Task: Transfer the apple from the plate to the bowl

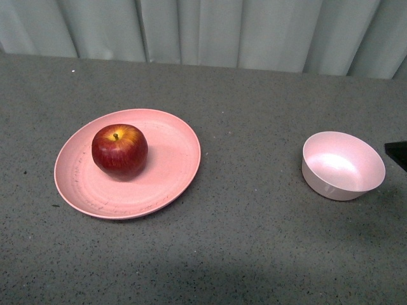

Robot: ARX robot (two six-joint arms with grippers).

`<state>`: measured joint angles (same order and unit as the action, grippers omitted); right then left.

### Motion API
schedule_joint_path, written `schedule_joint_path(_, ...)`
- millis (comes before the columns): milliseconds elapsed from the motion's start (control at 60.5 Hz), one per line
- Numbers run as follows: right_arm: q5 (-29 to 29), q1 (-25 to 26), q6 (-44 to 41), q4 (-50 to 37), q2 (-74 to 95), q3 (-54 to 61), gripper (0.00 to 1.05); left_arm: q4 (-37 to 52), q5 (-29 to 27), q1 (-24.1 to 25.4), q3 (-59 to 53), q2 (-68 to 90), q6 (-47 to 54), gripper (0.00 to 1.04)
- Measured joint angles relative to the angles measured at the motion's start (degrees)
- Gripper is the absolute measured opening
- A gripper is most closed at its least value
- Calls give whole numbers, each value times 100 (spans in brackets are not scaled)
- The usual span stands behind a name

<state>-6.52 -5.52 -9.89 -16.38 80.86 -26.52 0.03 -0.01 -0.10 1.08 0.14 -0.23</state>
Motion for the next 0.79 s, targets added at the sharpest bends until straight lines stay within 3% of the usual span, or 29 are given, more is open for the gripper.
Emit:
schedule_joint_path(397, -219, -127, -396, 800, 2094, -1432, 95, 0, 0, 0, 0, 0, -2, 98)
schedule_joint_path(793, -245, -420, -691, 1034, 3119, -2188, 95, 0, 0, 0, 0, 0, -2, 98)
